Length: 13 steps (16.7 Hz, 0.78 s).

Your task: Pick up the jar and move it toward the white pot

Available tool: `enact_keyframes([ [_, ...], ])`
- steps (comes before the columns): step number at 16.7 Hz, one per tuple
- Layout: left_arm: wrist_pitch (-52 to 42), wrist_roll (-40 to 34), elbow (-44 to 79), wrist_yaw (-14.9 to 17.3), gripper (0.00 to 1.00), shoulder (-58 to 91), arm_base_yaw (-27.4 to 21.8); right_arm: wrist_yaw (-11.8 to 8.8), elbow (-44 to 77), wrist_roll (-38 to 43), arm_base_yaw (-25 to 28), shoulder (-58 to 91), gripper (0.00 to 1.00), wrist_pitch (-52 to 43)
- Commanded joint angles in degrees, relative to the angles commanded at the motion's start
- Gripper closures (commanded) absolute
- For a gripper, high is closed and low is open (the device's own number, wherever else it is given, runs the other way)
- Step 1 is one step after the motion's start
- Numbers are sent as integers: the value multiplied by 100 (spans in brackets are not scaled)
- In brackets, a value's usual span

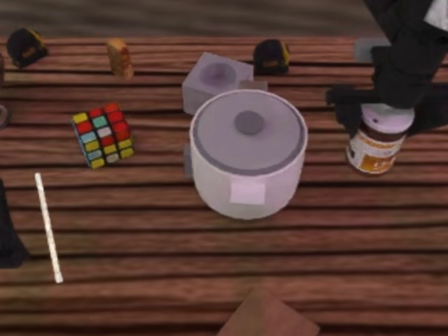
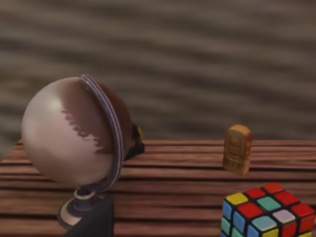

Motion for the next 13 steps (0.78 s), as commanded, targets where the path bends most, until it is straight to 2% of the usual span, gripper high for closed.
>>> enact_keyframes([
  [3, 0, 0, 0, 0, 0, 0, 0, -18, -49, -5, -18, 2, 100, 80],
  [9, 0, 0, 0, 0, 0, 0, 0, 2, -606, 8, 1, 292, 100, 919],
  [13, 0, 0, 0, 0, 0, 0, 0, 4, -652, 8, 4, 321, 100, 973],
])
